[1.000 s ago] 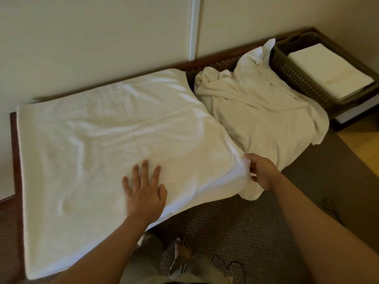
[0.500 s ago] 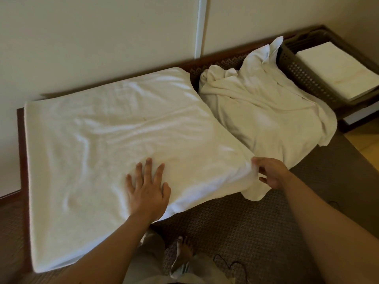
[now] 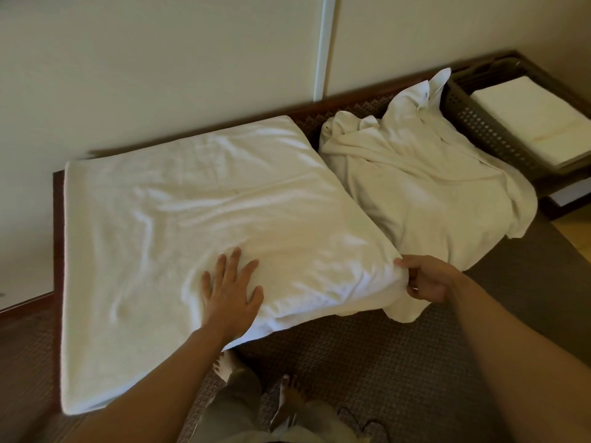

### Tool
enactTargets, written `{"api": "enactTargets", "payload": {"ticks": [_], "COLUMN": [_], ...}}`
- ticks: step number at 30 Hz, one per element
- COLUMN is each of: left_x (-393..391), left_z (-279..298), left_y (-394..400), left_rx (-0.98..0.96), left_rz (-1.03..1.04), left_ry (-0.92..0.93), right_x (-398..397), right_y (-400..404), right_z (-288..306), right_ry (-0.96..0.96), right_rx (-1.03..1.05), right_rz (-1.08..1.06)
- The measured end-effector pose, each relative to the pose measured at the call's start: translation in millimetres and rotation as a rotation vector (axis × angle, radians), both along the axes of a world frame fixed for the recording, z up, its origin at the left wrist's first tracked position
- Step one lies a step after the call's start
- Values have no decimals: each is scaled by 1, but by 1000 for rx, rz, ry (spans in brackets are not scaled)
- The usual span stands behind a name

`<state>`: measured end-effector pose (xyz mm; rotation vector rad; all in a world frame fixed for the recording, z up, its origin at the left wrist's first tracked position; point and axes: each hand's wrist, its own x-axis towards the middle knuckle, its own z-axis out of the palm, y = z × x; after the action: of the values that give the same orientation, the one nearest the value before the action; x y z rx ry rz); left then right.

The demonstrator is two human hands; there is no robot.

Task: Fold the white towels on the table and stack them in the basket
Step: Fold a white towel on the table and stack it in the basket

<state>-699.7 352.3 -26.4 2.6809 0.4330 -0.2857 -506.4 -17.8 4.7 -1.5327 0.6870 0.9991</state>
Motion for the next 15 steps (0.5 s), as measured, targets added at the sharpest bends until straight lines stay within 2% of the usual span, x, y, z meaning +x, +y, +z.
{"api": "enactTargets", "payload": {"ticks": [2,5,7,10,13,15], "left_x": [-8,-27,-36,-42,-45,-45], "left_z": [0,-2,-3,-7,-16,-19], "left_y": [8,25,28,26,24,21], "left_rx": [-65,33,91,79,32,28], "left_rz": [66,74,-123,-382,-392,-374], "left_ry": [-148,-377,-419,-381,-450,-497], "right_x": [3,6,7,8,19,23], "right_y": [7,21,26,34,29,28], "right_z": [5,6,5,3,-10,-14], "right_ry": [7,-34,-50,-78,-187,-255], "right_rx": [12,-56,-51,-103,-147,-282], "right_rz": [-18,-25,-26,4,-163,-176]}}
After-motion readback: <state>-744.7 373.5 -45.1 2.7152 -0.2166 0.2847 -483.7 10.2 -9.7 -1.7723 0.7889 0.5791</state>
